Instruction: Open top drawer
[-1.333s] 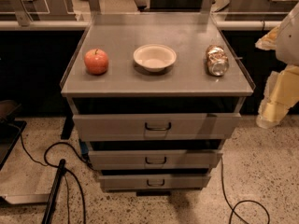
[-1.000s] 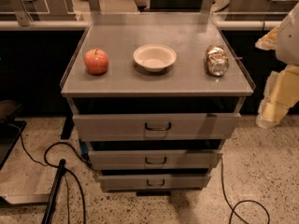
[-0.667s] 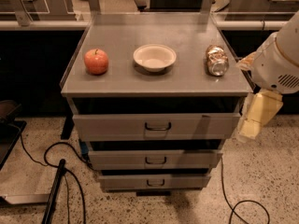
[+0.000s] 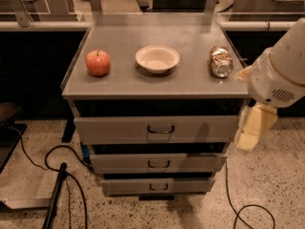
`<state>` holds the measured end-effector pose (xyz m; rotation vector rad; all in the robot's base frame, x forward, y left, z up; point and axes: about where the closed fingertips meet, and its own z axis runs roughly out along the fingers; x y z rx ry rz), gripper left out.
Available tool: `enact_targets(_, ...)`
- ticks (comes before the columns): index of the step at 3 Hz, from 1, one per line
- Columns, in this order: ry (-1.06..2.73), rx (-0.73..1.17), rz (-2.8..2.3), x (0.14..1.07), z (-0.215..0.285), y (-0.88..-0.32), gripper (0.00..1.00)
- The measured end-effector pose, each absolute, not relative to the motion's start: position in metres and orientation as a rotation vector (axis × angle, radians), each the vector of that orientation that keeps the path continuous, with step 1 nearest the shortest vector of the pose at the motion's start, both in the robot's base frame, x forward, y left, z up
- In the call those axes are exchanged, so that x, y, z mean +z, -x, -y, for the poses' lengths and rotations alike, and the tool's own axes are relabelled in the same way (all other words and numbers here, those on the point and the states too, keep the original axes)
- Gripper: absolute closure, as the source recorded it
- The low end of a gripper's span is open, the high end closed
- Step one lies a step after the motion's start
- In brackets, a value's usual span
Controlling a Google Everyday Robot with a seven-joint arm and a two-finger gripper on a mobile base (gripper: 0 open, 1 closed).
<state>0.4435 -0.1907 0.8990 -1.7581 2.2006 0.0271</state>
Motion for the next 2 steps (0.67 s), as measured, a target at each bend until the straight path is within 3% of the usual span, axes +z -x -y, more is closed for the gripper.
enact_targets(2, 1.837, 0.179, -2.204, 0.818, 0.169, -0.458, 0.0)
